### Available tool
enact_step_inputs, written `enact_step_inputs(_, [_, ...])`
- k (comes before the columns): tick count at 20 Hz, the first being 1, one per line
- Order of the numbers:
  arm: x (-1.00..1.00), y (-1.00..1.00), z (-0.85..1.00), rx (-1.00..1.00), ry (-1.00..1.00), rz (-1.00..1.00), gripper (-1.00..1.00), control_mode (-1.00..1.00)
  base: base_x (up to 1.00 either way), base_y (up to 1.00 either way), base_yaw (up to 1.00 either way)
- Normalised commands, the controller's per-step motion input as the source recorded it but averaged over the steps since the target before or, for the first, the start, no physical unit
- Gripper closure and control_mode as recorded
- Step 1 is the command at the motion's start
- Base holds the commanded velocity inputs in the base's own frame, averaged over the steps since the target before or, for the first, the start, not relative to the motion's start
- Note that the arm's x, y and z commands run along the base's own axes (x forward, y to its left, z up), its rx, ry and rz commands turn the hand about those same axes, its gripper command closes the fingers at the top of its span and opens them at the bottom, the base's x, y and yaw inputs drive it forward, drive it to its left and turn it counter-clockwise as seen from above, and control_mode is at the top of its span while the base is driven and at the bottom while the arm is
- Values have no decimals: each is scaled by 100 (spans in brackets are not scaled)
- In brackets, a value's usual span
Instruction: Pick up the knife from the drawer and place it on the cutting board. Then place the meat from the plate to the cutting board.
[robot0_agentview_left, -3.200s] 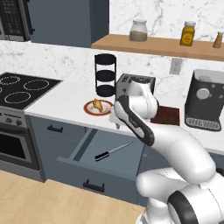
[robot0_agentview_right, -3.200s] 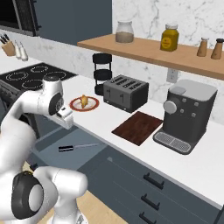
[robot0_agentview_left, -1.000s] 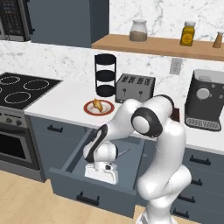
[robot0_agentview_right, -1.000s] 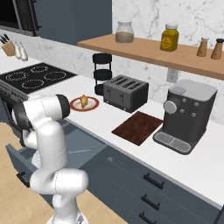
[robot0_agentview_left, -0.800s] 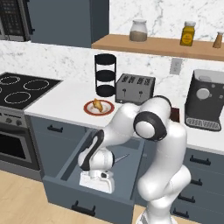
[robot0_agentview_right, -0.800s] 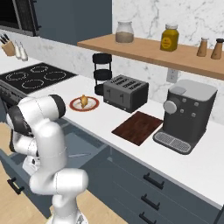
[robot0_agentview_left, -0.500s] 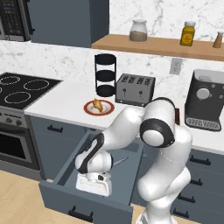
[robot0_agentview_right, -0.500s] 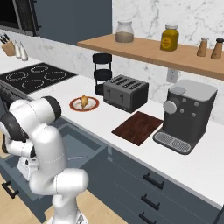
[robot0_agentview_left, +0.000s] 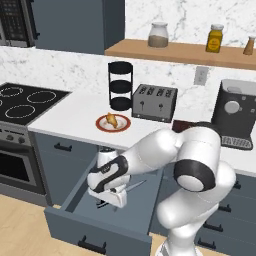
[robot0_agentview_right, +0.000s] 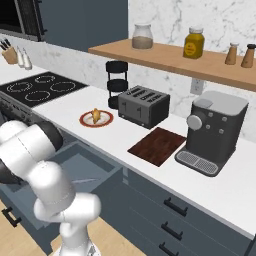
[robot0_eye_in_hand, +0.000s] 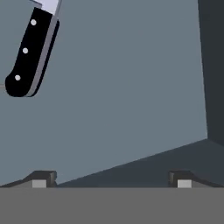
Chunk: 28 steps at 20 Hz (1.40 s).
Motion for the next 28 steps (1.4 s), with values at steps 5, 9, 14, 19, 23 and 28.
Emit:
enact_step_inputs(5, [84,-46,-34,-1,-6,-6,-100,-100,0,0,0])
enact_step_inputs(9, [92,-1,-12,1,-12,-7,-100,-100,0,0,0])
enact_step_inputs(14, [62,-4,-36,0,-4,-7,-100,-100,0,0,0])
enact_step_inputs(19, [32,-19,-49,0,0,-9,-100,-100,0,0,0])
enact_step_inputs(23, [3,-4,-28,0,0,-9,-100,-100,0,0,0])
enact_step_inputs(28, [0,4,-10,0,0,-4,-100,-100,0,0,0])
